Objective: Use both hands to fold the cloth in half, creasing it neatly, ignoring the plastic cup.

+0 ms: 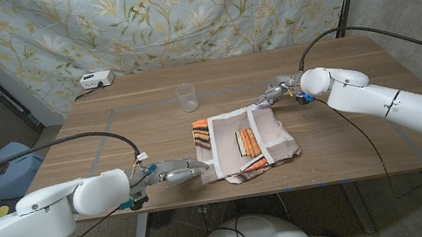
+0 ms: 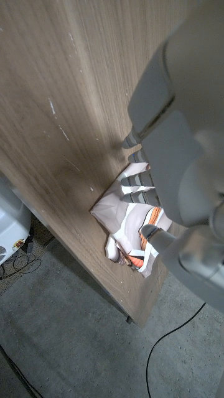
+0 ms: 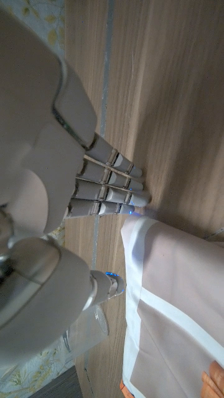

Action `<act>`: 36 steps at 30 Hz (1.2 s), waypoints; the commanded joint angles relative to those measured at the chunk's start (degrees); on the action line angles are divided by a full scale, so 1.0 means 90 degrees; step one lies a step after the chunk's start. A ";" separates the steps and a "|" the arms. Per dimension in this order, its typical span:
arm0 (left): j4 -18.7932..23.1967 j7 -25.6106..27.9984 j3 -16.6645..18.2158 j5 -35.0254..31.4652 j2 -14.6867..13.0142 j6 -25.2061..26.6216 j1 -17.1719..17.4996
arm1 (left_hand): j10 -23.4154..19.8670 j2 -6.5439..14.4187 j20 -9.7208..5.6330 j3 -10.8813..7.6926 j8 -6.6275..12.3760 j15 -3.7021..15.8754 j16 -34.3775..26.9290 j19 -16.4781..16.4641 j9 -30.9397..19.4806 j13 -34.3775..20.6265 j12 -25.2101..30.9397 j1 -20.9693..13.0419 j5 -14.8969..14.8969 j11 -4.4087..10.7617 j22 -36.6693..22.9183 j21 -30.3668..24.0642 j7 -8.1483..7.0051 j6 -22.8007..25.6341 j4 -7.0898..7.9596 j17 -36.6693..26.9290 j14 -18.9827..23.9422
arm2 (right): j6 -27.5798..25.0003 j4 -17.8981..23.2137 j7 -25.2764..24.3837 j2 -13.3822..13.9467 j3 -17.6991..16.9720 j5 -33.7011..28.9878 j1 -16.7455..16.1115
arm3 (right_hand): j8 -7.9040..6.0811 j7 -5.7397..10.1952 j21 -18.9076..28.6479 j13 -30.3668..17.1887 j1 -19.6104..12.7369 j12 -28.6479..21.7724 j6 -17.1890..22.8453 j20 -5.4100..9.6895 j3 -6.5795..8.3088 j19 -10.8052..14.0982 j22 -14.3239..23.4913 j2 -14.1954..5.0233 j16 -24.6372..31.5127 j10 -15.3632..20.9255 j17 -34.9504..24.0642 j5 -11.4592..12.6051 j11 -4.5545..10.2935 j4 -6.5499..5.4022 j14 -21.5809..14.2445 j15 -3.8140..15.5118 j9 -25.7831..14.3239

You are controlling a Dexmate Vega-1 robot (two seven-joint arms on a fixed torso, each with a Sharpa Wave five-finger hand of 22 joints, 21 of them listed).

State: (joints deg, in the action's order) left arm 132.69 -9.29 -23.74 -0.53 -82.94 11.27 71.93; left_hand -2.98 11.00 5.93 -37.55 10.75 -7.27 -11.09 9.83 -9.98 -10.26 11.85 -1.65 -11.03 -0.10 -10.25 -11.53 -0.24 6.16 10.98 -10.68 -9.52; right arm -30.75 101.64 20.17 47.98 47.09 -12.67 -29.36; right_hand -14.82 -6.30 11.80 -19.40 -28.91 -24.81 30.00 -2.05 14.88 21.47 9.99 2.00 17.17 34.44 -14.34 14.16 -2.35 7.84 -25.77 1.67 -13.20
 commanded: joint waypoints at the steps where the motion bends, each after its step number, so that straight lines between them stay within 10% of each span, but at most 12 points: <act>1: -0.0019 -0.0002 -0.0028 -0.0002 0.0013 -0.0007 0.0003 | 0.0011 0.0014 -0.0036 -0.0068 -0.0020 -0.0013 -0.0002 0.0439 -0.0020 -0.0016 -0.0009 0.0078 -0.0041 0.0035 -0.0014 -0.0018 -0.0004 0.0048 -0.0008 0.0002 -0.0015 | -0.0031 -0.0025 -0.0111 -0.0063 0.0005 -0.0054 -0.0084 | -0.0110 0.0078 0.0052 -0.0214 -0.0154 -0.0258 0.0246 -0.0019 -0.0047 0.0154 0.0036 -0.0087 0.0185 0.0157 -0.0160 0.0082 0.0068 0.0032 -0.0318 0.0092 -0.0071; 18: -0.0042 -0.0008 -0.0038 0.0016 0.0024 -0.0028 -0.0001 | 0.0042 0.0007 -0.0039 -0.0122 -0.0019 -0.0006 0.0003 0.0429 -0.0021 -0.0018 -0.0030 0.0088 -0.0036 0.0042 -0.0012 -0.0024 -0.0052 0.0066 -0.0006 0.0000 -0.0017 | -0.0100 -0.0013 -0.0461 -0.0233 0.0017 -0.0133 -0.0198 | -0.0952 0.0599 0.0202 -0.1471 -0.0907 -0.1805 0.1642 0.0273 -0.0290 0.0842 0.0060 -0.0156 0.1113 0.1165 -0.1227 0.0271 0.0718 0.0102 -0.1549 0.0847 -0.0497; 36: -0.0043 -0.0044 -0.0072 -0.0037 0.0061 -0.0004 -0.0018 | 0.0080 0.0000 -0.0040 -0.0172 -0.0001 -0.0018 0.0007 0.0423 -0.0024 -0.0019 -0.0048 0.0098 -0.0029 0.0047 -0.0011 -0.0028 -0.0076 0.0146 -0.0005 -0.0004 -0.0023 | -0.0419 0.0419 -0.0648 -0.0181 0.0032 -0.0345 -0.0280 | -0.1556 0.0807 0.0246 -0.2022 -0.1356 -0.2417 0.2388 0.0505 -0.0228 0.1079 0.0080 -0.0255 0.1305 0.1755 -0.1458 0.0343 0.0969 0.0143 -0.2294 0.1151 -0.0728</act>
State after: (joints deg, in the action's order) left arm 132.32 -9.47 -24.21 -0.48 -82.60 11.12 71.87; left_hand -2.44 10.70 5.93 -38.65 10.75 -7.26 -11.09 9.83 -9.98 -10.25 11.41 -1.35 -11.03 0.42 -10.25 -11.53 -0.93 6.85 10.98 -10.68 -9.52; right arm -33.01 103.13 15.45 46.01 47.33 -14.54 -31.43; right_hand -28.29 0.92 14.35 -37.20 -40.39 -46.05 51.08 2.46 12.40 31.31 10.80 -0.13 28.62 49.73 -27.15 17.01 6.27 8.84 -45.60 5.12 -19.53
